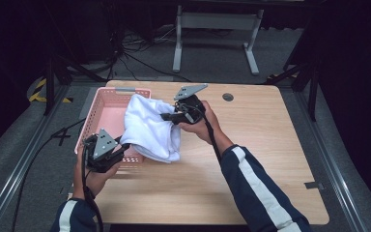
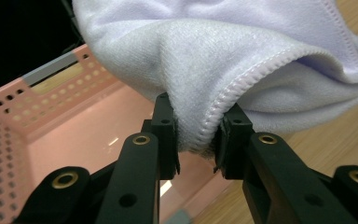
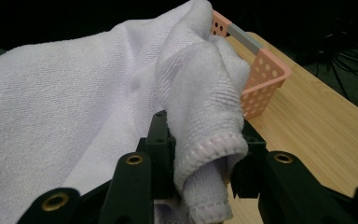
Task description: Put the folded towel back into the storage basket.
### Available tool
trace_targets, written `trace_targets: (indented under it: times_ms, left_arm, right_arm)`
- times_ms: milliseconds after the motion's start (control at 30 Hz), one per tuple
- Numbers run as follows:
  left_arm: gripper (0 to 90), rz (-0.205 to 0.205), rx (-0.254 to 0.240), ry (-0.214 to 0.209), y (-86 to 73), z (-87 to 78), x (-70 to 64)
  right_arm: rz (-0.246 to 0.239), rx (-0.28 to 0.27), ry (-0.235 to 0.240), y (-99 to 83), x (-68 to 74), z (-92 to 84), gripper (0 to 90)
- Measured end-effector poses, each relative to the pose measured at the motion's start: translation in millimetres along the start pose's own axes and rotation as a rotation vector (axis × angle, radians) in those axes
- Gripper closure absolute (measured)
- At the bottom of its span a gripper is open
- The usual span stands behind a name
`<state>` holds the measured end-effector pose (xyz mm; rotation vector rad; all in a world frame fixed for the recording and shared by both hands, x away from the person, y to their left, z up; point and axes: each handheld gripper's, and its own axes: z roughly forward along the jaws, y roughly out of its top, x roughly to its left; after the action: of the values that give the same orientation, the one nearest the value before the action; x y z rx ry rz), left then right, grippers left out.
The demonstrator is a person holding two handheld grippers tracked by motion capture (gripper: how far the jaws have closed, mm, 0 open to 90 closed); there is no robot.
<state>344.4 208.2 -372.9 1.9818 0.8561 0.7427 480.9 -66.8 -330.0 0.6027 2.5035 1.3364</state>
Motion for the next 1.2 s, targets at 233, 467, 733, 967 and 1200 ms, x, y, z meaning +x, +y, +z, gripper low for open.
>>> trace_targets:
  times_ms: [233, 467, 733, 967, 1200]
  left_arm:
    - [73.0, -0.039, -0.001, 0.065, -10.2, -13.0, 17.1]
    - [73.1, -0.076, 0.023, 0.132, -24.5, -21.5, 35.6]
    - [73.2, -0.126, 0.024, 0.162, -32.6, -22.9, 57.2]
    - [73.2, -0.132, 0.049, 0.196, -36.1, -17.3, 66.4]
    - [73.0, -0.137, 0.092, 0.22, -43.4, -13.9, 75.4]
  right_arm:
    - [-0.004, -0.007, 0.033, 18.1, 7.6, 21.9, 65.8]
    - [-0.02, -0.003, 0.05, 35.2, 17.6, 46.6, 65.7]
    - [0.004, -0.007, 0.061, 44.1, 17.2, 68.9, 65.6]
    - [0.011, -0.003, 0.057, 52.6, 15.1, 82.7, 65.5]
    - [0.037, 0.014, 0.047, 53.6, 13.7, 105.2, 64.3]
